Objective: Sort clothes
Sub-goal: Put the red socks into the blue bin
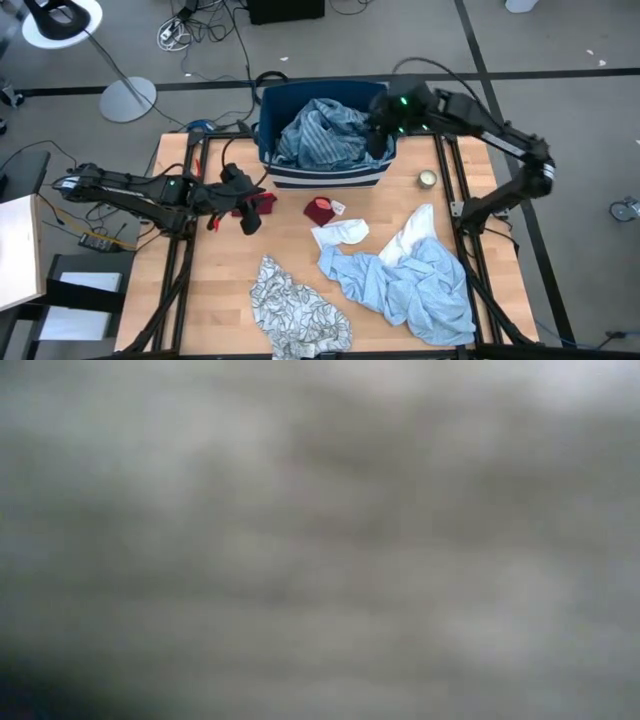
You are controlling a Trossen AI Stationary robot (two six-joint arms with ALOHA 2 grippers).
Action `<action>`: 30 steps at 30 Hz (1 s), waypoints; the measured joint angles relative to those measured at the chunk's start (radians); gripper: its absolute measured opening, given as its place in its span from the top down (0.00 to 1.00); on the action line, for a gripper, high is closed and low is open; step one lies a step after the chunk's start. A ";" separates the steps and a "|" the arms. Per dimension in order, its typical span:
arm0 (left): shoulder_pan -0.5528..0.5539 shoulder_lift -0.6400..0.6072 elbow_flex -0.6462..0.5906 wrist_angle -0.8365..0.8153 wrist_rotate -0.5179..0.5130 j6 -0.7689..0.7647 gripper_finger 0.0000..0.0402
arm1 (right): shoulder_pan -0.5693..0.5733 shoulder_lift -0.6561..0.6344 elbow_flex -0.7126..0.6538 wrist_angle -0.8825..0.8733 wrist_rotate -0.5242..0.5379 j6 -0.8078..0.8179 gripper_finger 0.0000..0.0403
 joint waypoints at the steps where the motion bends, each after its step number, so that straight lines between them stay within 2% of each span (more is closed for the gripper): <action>1: 0.000 0.000 0.000 -0.016 0.000 -0.008 0.71 | 0.022 -0.032 -0.031 0.001 0.003 0.012 0.56; 5: 0.000 0.000 0.000 -0.071 -0.021 -0.054 0.71 | 0.121 -0.167 -0.180 0.018 0.029 0.088 0.56; 9: 0.003 -0.001 -0.024 -0.094 -0.051 -0.098 0.71 | 0.240 -0.313 -0.353 0.072 0.142 0.178 0.56; 17: 0.074 0.000 -0.253 -0.050 -0.030 -0.258 0.71 | 0.471 -0.561 -0.644 0.181 0.313 0.397 0.56; 24: 0.179 -0.003 -0.444 0.224 0.080 -0.254 0.71 | 0.605 -0.640 -0.831 0.295 0.398 0.471 0.56; 30: 0.301 -0.002 -0.530 0.357 0.101 -0.172 0.71 | 0.642 -0.637 -0.949 0.454 0.426 0.472 0.56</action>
